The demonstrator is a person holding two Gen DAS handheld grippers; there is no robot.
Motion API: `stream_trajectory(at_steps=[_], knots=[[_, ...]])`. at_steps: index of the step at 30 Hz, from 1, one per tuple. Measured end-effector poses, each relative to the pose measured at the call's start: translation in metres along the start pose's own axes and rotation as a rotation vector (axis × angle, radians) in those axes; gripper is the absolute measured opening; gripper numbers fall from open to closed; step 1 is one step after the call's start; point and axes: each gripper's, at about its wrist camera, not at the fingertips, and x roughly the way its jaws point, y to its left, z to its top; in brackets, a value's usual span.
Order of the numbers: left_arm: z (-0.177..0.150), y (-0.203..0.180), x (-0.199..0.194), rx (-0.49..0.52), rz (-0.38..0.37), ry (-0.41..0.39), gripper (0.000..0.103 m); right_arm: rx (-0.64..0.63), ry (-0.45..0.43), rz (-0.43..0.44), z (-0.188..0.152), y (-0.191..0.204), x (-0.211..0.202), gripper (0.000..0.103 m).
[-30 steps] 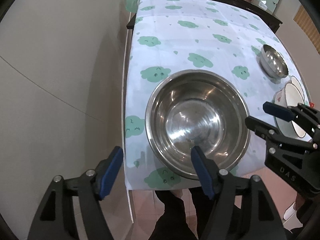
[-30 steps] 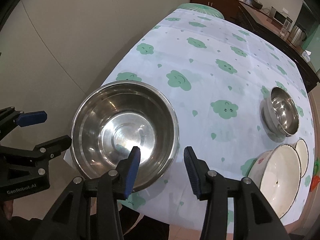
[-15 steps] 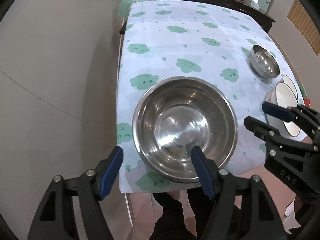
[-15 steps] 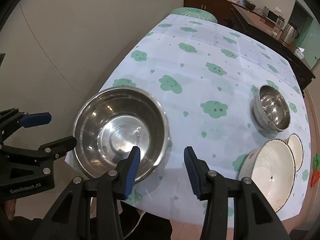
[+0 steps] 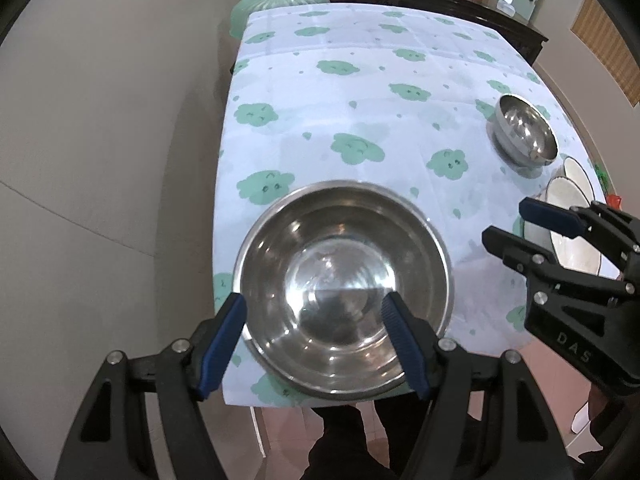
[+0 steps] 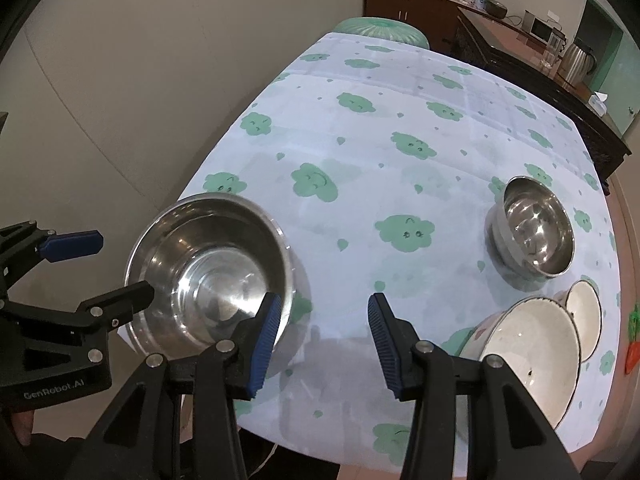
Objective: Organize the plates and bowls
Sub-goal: 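Move both open tools away from the set-down bowls toward the remaining steel bowl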
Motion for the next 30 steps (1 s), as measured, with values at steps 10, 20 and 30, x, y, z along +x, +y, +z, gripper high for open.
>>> stream_trajectory(at_steps=[10,20,30], knots=[[0.025,-0.023,0.007,0.019,-0.010,0.001,0.071,0.012,-0.002,-0.002,0.010,-0.028,0.002,0.048],[0.039,-0.048,0.014,0.054,-0.026,0.007,0.071,0.049,-0.010,-0.017,0.012,-0.058,0.000,0.049],[0.056,-0.089,0.018,0.085,-0.024,0.010,0.071,0.108,-0.004,-0.013,-0.006,-0.098,-0.005,0.049]])
